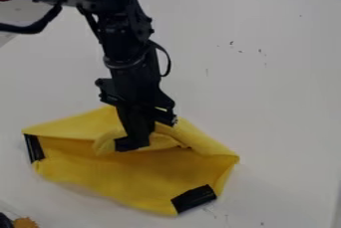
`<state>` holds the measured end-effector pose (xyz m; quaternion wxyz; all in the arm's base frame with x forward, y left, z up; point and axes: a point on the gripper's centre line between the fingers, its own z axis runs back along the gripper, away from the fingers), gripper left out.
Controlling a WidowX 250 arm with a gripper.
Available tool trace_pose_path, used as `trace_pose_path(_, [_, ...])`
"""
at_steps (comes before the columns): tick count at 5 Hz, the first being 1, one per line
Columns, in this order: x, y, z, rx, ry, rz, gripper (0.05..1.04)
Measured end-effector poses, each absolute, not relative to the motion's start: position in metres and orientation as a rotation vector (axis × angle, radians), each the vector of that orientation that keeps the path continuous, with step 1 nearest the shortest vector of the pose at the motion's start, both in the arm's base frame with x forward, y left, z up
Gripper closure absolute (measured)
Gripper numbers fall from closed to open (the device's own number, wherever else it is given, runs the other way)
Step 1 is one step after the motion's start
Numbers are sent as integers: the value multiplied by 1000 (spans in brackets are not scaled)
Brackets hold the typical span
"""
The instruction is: Unfold the cloth from bottom right to top left
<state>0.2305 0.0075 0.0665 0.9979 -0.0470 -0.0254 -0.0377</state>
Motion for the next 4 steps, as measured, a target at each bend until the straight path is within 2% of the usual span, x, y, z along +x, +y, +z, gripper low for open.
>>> trace_pose_path(1, [258,13,89,-54,-95,-124,1024])
trace_pose_path(2, [297,24,84,-71,-78,-222,1024])
trace_pose_path(3, [338,40,67,-109,-56,-311,1024])
trace_pose_path(4, [362,51,40,-165,-23,-366,1024])
